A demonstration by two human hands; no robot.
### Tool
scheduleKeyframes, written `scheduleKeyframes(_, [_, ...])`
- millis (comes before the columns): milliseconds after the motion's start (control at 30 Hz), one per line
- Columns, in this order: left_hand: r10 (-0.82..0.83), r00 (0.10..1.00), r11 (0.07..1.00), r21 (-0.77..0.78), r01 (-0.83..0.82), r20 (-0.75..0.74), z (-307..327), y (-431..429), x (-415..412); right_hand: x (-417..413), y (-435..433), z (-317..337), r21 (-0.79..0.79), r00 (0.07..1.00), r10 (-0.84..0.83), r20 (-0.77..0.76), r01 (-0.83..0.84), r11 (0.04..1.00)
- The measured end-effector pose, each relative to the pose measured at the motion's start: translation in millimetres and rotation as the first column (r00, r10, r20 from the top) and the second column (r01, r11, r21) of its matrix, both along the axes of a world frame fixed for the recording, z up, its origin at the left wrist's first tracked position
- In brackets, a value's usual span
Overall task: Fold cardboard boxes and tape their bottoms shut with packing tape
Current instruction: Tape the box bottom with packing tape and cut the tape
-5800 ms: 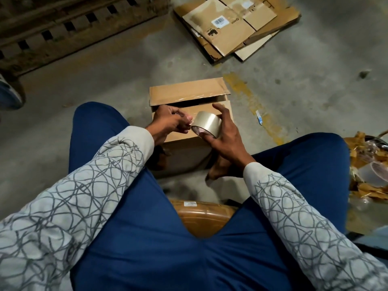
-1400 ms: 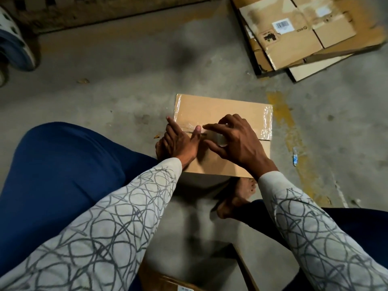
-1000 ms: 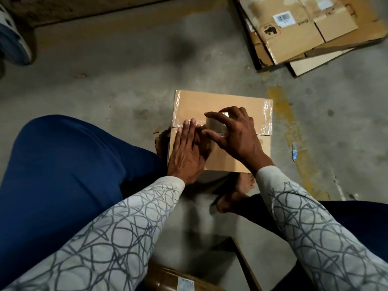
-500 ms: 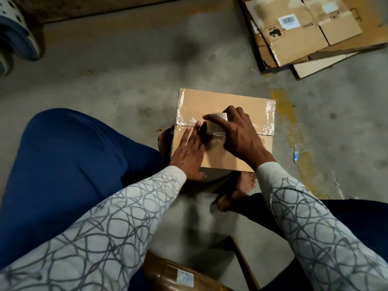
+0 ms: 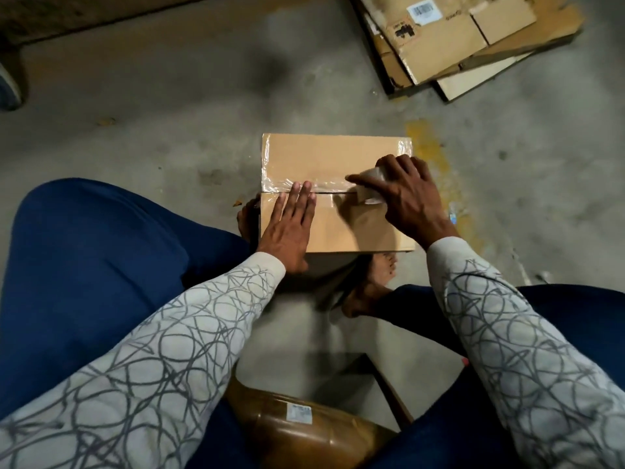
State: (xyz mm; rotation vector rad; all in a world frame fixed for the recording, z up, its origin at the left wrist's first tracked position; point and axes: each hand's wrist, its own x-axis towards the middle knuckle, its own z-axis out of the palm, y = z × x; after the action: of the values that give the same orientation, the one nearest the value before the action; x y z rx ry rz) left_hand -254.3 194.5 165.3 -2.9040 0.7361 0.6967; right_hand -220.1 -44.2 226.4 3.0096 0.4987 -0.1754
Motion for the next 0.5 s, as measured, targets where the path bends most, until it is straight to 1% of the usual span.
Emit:
scheduleKeyframes(67, [0.038,0.999,0.999,-0.018,-0.038,-0.005,4,-9,0,-4,-6,0,0.085,0.994,-0.101,-0.052,0.105,0.991])
scheduleKeyframes(167, [0.049,0.999,0.996,-0.078,-0.049,-0.014,7,-24,1,-9,-16,-8,0.302,0.956,-0.248,-0.153,0.285,0.910])
scheduleKeyframes(233, [-0.005,1.000,0.989,-0.149,0.007,0.018,6,-37,1,-13,-16,-15,0.411,0.938,-0.275,-0.211,0.340,0.846])
scheduleKeyframes(300, [-0.021,0.999,0.974,-0.227,0.030,0.042,4,-50,1,-16,-12,-19,0.485,0.939,-0.263,-0.224,0.341,0.805])
scheduleKeyframes(367, [0.007,1.000,0.967,-0.255,0.000,0.026,2,-61,1,-16,-7,-22,0.498,0.948,-0.242,-0.206,0.314,0.808])
scheduleKeyframes(433, [0.018,1.000,0.976,-0.215,-0.023,-0.024,-1,-66,1,-13,-2,-22,0.456,0.961,-0.189,-0.199,0.262,0.851])
scheduleKeyframes(500, [0.005,1.000,0.988,-0.151,-0.010,-0.030,-4,-68,2,-10,0,-20,0.397,0.970,-0.147,-0.194,0.214,0.892])
